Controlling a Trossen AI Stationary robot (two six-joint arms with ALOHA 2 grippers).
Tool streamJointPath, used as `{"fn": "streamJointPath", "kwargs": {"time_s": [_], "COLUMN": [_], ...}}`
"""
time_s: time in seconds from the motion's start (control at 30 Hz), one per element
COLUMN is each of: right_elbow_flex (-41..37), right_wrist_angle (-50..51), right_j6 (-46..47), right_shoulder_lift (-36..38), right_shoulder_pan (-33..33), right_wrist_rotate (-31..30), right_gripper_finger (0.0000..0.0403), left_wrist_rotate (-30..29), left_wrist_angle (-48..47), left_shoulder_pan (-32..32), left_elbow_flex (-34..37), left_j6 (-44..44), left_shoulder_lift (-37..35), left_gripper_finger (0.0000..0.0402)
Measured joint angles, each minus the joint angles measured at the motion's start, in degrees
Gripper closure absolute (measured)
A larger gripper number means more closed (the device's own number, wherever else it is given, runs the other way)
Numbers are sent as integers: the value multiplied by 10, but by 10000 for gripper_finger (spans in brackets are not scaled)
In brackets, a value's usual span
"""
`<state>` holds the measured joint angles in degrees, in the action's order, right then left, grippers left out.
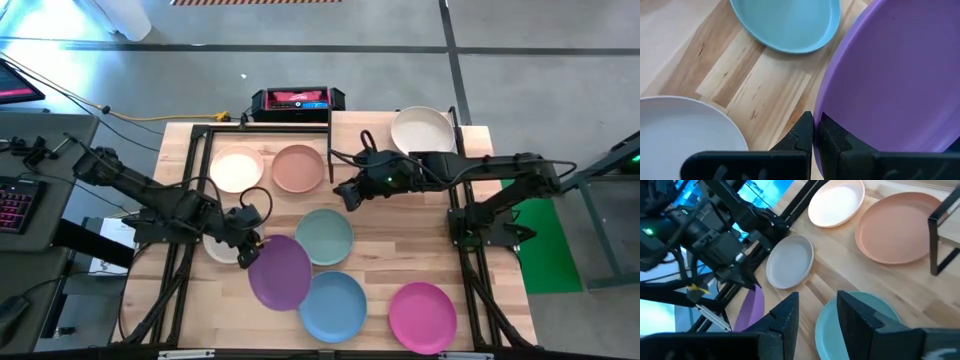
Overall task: Place and stack plates onto a shelf
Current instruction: Stack the purple plate on top of the beige plate on the shelf
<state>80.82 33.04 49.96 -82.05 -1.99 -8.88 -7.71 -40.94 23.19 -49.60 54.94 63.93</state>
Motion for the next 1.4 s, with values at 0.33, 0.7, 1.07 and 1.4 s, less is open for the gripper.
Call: {"fn": "streamJointPath", "kwargs": {"time_s": [0.33,0.7,1.07,1.4], "right_elbow_flex": [0,0,0,0], "right_wrist_angle": [-17,-24,-24,-23], "right_j6": [5,1,1,14], "right_shoulder_lift": [-43,-89,-134,-156], "right_shoulder_pan": [-33,-49,-49,-49], "right_wrist_rotate": [8,0,-19,-19], "right_gripper_finger": [290,290,290,290], "left_wrist_rotate": [-4,-5,-5,-5], "left_wrist_angle": [-26,-60,-45,-25], "left_shoulder_pan": [-49,-144,-184,-184], "left_elbow_flex": [0,0,0,0], "left_j6": [4,4,-17,-25], "left_shoulder_lift": [1,5,33,47], "left_gripper_finger": [401,402,402,401]}}
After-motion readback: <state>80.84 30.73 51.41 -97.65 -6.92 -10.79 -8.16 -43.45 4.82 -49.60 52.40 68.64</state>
